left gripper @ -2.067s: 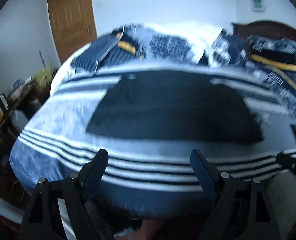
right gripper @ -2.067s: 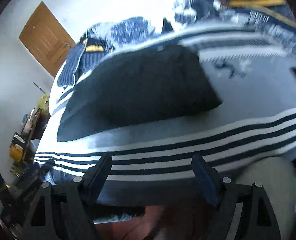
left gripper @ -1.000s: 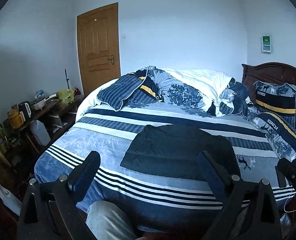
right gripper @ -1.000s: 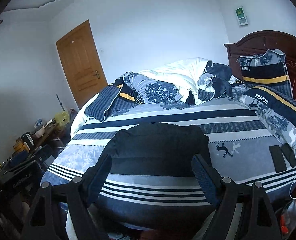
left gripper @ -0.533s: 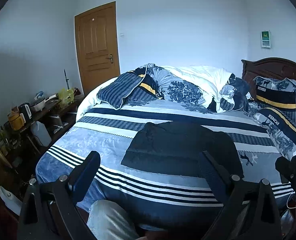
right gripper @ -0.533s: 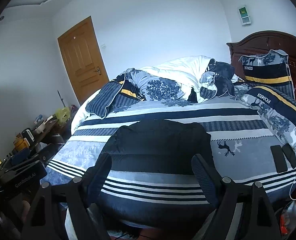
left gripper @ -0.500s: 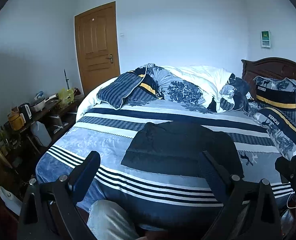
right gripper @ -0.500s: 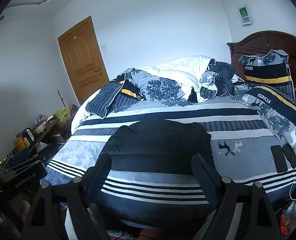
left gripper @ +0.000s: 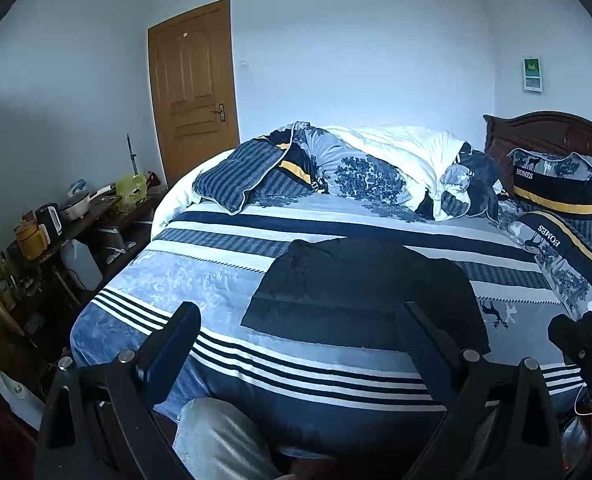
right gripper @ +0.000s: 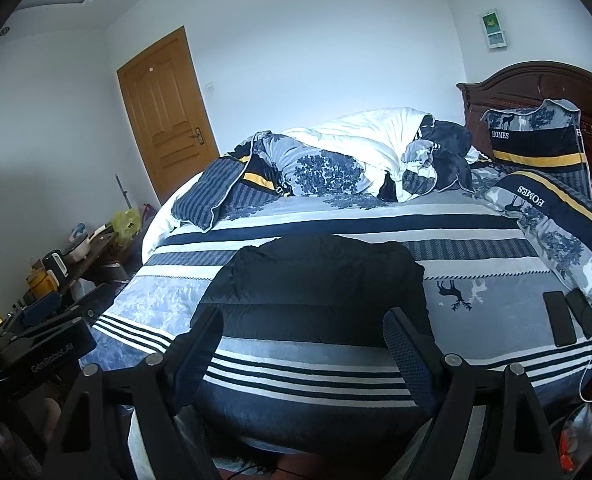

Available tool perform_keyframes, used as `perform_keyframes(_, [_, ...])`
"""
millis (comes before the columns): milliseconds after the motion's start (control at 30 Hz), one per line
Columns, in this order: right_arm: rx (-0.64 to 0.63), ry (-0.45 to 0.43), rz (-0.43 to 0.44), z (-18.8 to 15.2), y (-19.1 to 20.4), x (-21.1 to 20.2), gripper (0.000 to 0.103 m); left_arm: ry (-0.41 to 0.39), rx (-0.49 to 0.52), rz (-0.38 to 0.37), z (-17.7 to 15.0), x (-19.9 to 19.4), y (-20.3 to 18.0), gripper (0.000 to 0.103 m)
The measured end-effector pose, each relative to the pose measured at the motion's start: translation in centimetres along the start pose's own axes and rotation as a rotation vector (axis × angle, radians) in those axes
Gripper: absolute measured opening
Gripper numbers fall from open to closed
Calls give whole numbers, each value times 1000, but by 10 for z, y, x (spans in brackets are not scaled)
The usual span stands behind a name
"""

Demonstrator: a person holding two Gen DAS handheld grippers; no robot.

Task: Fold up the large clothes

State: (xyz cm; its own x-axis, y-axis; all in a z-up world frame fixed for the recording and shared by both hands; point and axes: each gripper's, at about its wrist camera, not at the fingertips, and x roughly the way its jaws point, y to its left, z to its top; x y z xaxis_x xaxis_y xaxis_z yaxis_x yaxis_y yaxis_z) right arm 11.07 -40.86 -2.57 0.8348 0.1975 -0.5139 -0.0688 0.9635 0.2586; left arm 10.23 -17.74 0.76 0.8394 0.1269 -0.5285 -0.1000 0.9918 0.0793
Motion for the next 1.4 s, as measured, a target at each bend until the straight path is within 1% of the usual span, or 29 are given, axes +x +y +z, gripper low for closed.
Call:
perform_keyframes(967, [8,58,-12,-4,10,32,84,53,17,-2,-6,37,12,98])
perform_keyframes(1400, [0,68,-16,-4,16,39,85,54,18,-2,-8,40,16,98])
